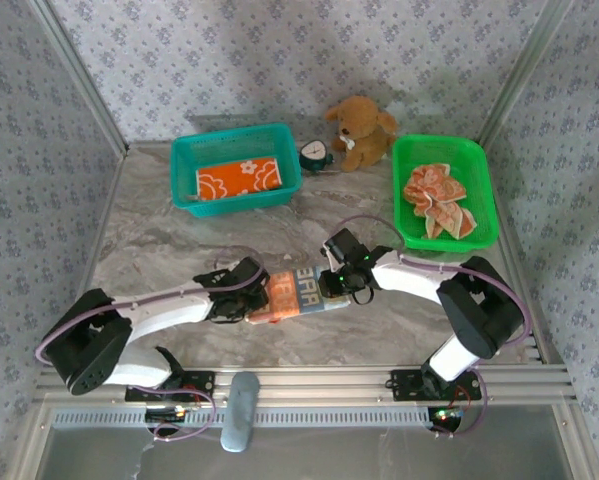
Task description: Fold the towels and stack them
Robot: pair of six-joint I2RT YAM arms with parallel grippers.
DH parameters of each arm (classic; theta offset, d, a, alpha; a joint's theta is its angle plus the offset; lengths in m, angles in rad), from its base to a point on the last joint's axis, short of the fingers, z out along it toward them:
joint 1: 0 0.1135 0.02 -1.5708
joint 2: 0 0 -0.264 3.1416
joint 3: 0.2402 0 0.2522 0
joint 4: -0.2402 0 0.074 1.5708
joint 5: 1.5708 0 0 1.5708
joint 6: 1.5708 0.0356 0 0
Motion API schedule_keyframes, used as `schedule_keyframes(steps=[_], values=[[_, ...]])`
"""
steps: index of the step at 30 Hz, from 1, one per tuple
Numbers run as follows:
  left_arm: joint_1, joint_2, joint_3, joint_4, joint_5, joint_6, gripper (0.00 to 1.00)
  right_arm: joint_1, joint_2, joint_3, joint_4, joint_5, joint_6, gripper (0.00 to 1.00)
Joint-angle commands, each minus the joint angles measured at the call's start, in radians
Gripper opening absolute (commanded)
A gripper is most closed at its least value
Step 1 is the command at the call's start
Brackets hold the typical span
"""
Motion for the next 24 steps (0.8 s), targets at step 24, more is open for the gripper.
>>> schedule_keyframes(steps=[24], values=[[-0.034,0.029,-0.055,0.091,0.046,0.038,0.46,-0.013,0.019,-0.022,-0.003,-0.002,0.002,0.26]])
